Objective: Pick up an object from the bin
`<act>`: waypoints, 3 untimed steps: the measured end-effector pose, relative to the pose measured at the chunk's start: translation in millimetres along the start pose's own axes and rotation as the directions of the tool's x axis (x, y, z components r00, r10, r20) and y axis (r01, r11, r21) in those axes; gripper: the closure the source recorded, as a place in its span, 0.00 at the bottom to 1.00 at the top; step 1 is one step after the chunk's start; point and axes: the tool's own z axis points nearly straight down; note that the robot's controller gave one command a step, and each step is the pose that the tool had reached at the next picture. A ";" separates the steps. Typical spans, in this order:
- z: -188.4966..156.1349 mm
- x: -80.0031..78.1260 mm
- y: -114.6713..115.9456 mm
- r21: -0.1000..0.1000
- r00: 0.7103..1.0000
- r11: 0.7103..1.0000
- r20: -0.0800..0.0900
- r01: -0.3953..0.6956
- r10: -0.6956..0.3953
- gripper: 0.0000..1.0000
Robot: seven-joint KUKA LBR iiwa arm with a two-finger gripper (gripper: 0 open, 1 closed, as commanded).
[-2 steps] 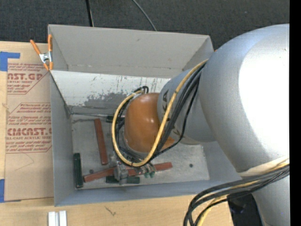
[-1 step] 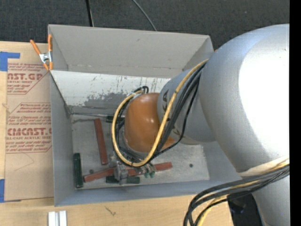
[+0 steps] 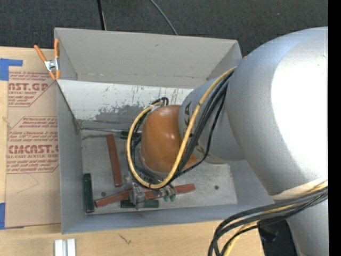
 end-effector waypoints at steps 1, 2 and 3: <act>-3.1 0.4 -0.3 0.001 1.000 1.000 -0.001 0.000 0.000 1.00; -8.5 1.6 -0.3 0.001 1.000 1.000 -0.007 0.000 0.000 1.00; -26.8 2.8 -0.3 0.001 1.000 1.000 -0.010 -0.001 0.001 1.00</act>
Offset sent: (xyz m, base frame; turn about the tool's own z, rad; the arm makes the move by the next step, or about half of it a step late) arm 0.0000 -0.0001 0.0686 0.0000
